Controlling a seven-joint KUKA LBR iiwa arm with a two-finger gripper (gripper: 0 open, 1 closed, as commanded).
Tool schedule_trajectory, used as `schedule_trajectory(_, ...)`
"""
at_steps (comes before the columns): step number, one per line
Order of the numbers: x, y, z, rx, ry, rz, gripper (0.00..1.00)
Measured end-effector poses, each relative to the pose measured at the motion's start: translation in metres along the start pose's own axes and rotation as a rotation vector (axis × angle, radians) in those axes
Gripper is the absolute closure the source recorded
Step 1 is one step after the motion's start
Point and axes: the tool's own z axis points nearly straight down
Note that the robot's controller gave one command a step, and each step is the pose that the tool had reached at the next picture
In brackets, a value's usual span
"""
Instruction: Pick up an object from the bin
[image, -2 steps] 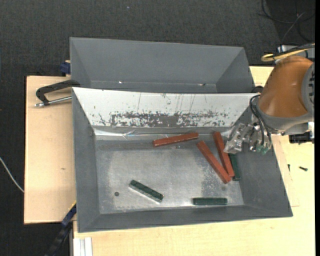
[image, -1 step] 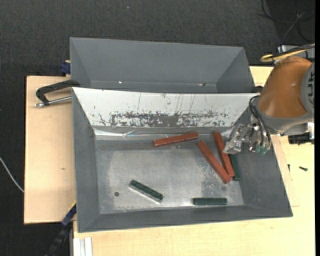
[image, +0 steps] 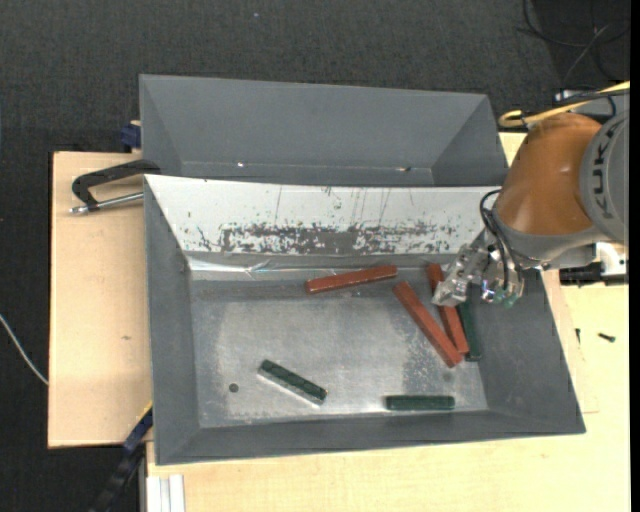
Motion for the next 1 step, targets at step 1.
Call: schedule_trajectory(1, 0.0188, -0.015, -0.0214, -0.001, 0.003, 0.003, 0.0)
